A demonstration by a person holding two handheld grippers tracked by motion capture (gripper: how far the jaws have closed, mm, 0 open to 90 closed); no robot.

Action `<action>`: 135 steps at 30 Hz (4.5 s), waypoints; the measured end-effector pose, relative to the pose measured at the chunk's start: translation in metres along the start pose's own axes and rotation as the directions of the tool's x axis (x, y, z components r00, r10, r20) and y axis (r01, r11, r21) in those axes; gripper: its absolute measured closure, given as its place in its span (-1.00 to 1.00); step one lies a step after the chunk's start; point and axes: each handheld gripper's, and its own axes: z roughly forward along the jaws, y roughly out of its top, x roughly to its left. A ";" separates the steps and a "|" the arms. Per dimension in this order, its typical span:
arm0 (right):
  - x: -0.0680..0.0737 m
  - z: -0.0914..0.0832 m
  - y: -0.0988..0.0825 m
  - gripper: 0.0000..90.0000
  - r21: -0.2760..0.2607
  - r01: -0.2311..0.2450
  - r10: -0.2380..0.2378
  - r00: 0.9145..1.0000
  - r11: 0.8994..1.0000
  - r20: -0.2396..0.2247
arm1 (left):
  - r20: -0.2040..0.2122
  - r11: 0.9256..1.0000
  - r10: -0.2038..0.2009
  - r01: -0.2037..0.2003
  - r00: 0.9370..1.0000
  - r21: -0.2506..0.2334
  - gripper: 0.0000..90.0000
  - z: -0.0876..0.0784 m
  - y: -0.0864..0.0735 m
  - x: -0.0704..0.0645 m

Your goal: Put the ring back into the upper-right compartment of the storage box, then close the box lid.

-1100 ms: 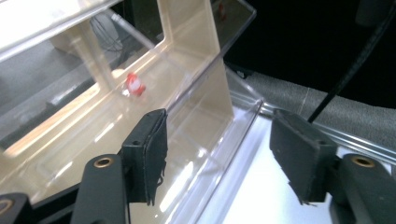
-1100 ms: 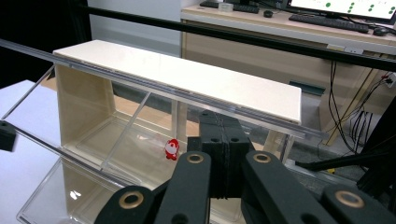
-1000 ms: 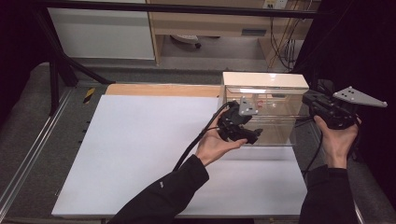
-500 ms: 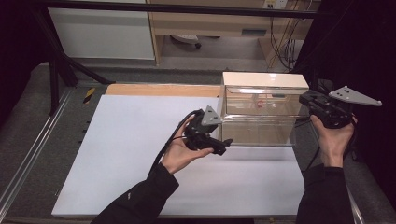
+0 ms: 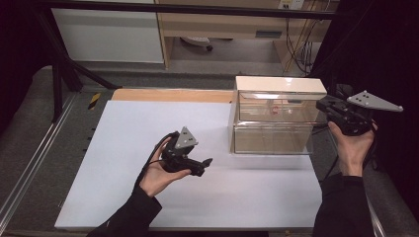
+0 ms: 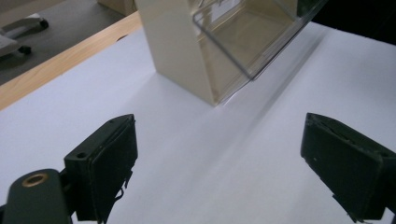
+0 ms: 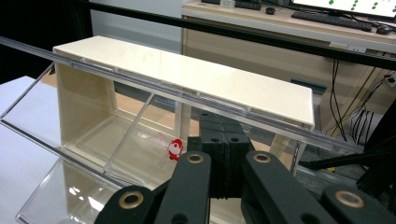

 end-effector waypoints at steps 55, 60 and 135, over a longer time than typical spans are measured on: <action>0.009 -0.009 -0.020 1.00 0.025 0.019 -0.019 1.000 0.999 -0.002 | -0.176 0.979 -0.182 0.195 0.967 0.059 -0.77 -0.066 -0.169 0.071; 0.011 -0.008 -0.025 1.00 0.036 0.018 -0.018 1.000 0.999 -0.006 | -0.177 0.979 -0.182 0.195 0.967 0.065 -0.77 -0.067 -0.172 0.071; 0.093 0.015 -0.178 -0.99 0.363 -0.039 0.143 0.954 0.931 -0.265 | -0.181 0.972 -0.194 0.213 0.964 0.096 -0.83 -0.068 -0.181 0.075</action>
